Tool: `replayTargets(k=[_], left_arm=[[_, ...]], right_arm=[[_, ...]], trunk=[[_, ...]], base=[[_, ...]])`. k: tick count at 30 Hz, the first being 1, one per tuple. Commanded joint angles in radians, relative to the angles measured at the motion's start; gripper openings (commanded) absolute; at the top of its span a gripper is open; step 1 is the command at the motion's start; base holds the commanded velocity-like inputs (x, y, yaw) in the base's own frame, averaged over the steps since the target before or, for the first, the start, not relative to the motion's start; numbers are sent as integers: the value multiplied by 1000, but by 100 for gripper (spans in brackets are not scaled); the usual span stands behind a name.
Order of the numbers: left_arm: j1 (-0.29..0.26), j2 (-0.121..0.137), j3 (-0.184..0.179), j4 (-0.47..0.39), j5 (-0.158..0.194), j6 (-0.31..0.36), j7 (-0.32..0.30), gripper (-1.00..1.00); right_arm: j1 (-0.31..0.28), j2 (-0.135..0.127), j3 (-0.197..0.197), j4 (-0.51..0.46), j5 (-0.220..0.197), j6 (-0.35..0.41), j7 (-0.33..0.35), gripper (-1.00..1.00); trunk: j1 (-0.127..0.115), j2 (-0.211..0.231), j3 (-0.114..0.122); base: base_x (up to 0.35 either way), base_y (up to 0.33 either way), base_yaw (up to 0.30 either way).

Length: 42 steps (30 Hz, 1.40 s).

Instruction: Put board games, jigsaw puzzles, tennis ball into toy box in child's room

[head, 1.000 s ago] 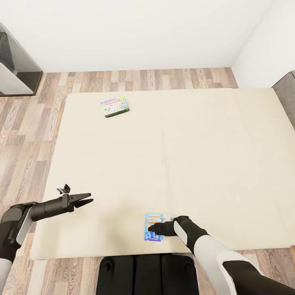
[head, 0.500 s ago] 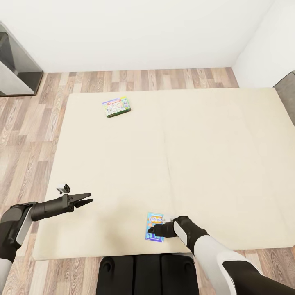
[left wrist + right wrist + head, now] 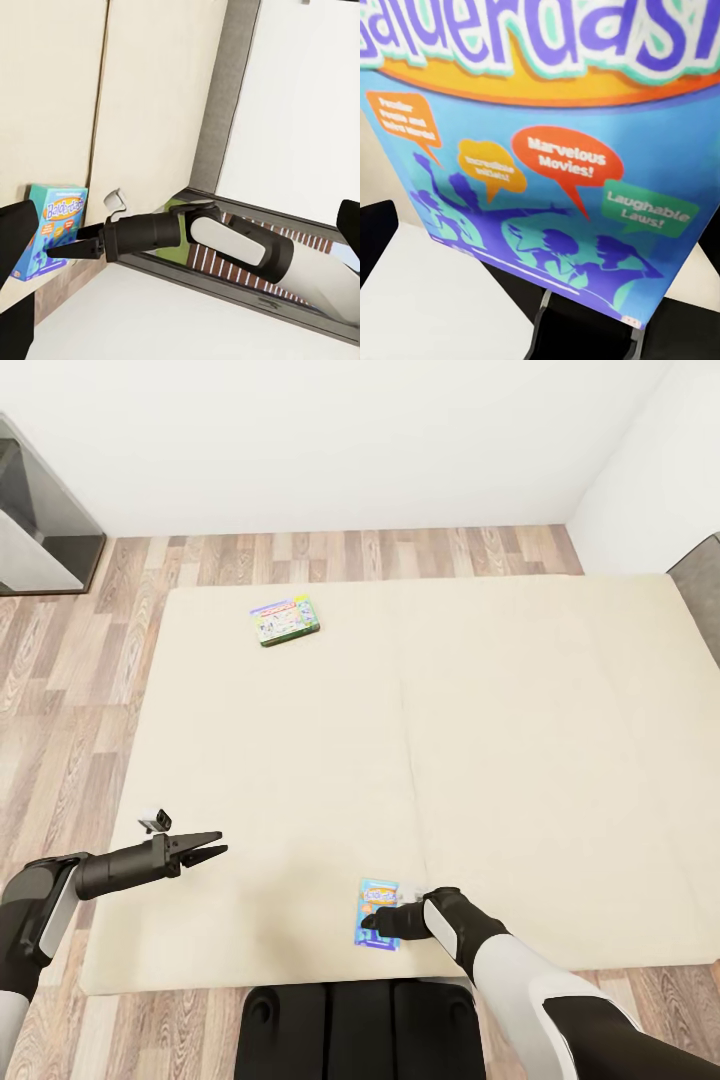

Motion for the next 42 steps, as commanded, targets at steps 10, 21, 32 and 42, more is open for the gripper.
replayTargets(k=[10, 21, 32, 42], left_arm=[[-1, 0, 0, 0, 1, 10, -3, 100], [-1, 0, 0, 1, 1, 10, -3, 100], [-1, 0, 0, 0, 1, 10, -3, 100], [-1, 0, 0, 0, 1, 10, -3, 100]], right_arm=[[0, 1, -9, -2, -29, -27, 5, 100], [0, 1, -9, -2, -29, -27, 5, 100], [0, 1, -9, -3, -28, -30, 3, 100], [0, 1, -9, -4, -29, -27, -3, 100]], trunk=[[1, -1, -1], [1, -1, -1], [1, -1, -1], [1, -1, -1]], base=[[0, 25, 0], [0, 1, 0], [0, 0, 0], [0, 0, 0]])
